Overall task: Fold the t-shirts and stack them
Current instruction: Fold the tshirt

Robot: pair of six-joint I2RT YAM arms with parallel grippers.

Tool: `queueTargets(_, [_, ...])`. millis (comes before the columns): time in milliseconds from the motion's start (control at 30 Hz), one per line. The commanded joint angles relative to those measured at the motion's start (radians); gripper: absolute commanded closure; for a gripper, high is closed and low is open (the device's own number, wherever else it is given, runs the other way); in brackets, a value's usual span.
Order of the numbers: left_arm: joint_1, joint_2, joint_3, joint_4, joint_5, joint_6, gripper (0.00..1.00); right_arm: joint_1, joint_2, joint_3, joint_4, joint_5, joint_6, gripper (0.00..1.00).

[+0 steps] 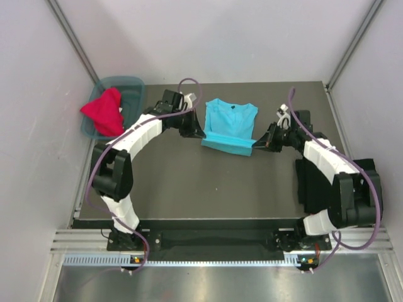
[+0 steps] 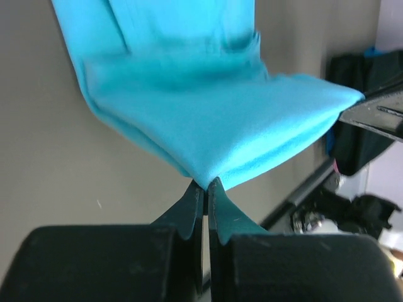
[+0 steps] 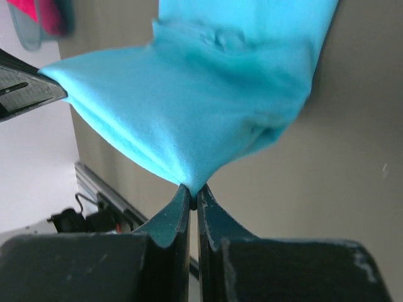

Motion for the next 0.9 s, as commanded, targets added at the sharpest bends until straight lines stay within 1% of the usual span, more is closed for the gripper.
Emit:
queueTargets(0, [0.04,0.09,0.134,0.065,-0.035,0.065,1.0,-0.03,0.071,0.113,0.12,0.018,0.004,1.0])
queueTargets(33, [0.041,0.114,0.193,0.068,-0.036,0.076,1.0,-0.032,0.115,0.155,0.132,0.019,0.001,1.0])
queueTargets(100, [0.044,0.183,0.25,0.074,-0.039,0.093,1.0,-0.039,0.166,0.201,0.153,0.026,-0.007,1.0])
queueTargets(133, [0.046,0.205,0.307,0.077,-0.047,0.103,1.0,-0.041,0.217,0.25,0.158,0.027,-0.01,1.0])
queueTargets(333, [0.058,0.375,0.487,0.097,-0.044,0.148,1.0,-0.052,0.401,0.46,0.17,0.038,-0.053,1.0])
queueTargets(433, [0.063,0.449,0.574,0.117,-0.035,0.174,1.0,-0.053,0.471,0.523,0.175,0.049,-0.076,1.0])
queueTargets(533, [0.067,0.521,0.684,0.135,-0.024,0.202,1.0,-0.055,0.519,0.603,0.181,0.062,-0.087,1.0])
queueTargets(667, [0.072,0.587,0.769,0.169,-0.047,0.223,1.0,-0.061,0.568,0.662,0.187,0.079,-0.102,1.0])
queueTargets(867, [0.078,0.671,0.853,0.227,-0.09,0.246,0.99,-0.061,0.642,0.733,0.193,0.099,-0.117,1.0])
